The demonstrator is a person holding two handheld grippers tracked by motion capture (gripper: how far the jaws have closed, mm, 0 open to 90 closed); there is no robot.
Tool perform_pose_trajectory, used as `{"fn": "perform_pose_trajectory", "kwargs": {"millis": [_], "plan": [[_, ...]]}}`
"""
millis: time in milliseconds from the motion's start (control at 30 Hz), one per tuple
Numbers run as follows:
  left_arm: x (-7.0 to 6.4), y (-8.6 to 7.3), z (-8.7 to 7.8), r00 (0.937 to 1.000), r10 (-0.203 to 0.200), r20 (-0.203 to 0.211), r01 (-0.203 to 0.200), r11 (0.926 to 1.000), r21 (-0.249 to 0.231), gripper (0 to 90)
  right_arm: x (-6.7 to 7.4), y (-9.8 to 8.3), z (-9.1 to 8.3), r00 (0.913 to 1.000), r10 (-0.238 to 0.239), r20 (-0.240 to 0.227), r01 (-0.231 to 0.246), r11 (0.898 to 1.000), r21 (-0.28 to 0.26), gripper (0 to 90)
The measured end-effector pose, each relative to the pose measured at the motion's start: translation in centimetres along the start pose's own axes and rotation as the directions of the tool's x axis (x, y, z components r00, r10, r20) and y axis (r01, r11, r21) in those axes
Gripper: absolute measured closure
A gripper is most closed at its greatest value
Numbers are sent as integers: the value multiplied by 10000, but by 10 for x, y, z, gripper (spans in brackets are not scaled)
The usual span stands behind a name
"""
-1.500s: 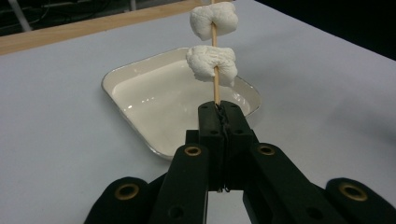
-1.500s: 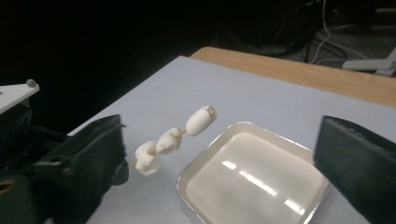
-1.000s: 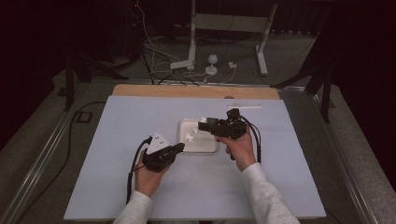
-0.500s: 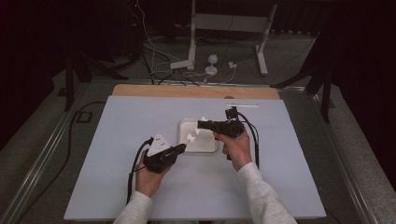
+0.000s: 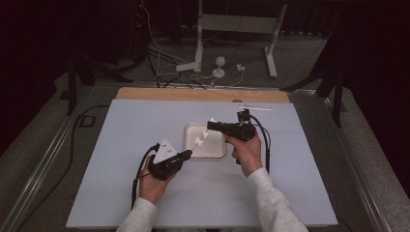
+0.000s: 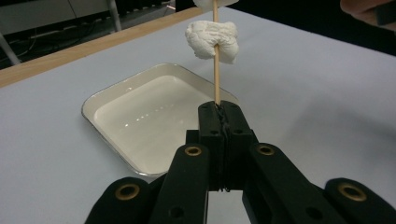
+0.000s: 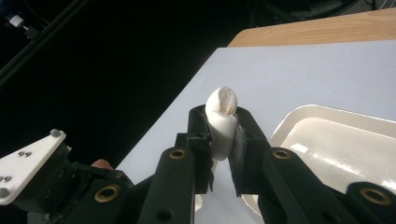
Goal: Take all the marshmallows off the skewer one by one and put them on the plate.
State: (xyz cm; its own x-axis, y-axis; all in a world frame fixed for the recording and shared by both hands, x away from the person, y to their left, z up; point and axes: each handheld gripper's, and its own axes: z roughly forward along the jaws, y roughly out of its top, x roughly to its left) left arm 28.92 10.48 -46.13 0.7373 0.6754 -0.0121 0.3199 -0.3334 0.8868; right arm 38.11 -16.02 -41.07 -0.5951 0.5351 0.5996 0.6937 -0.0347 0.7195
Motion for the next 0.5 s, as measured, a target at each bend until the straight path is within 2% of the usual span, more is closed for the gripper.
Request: {"fn": "perform_pose_trajectory", "kwargs": {"millis": [267, 500], "plan": [[2, -2, -1, 9999, 119, -102, -118, 9999, 92, 900, 1, 0, 1, 9999, 102, 91, -102, 9999, -88, 808], [2, -3, -2, 9995, 263, -149, -260, 9995, 202, 900, 0, 2, -2, 9998, 147, 167, -140, 9992, -375, 807]]}}
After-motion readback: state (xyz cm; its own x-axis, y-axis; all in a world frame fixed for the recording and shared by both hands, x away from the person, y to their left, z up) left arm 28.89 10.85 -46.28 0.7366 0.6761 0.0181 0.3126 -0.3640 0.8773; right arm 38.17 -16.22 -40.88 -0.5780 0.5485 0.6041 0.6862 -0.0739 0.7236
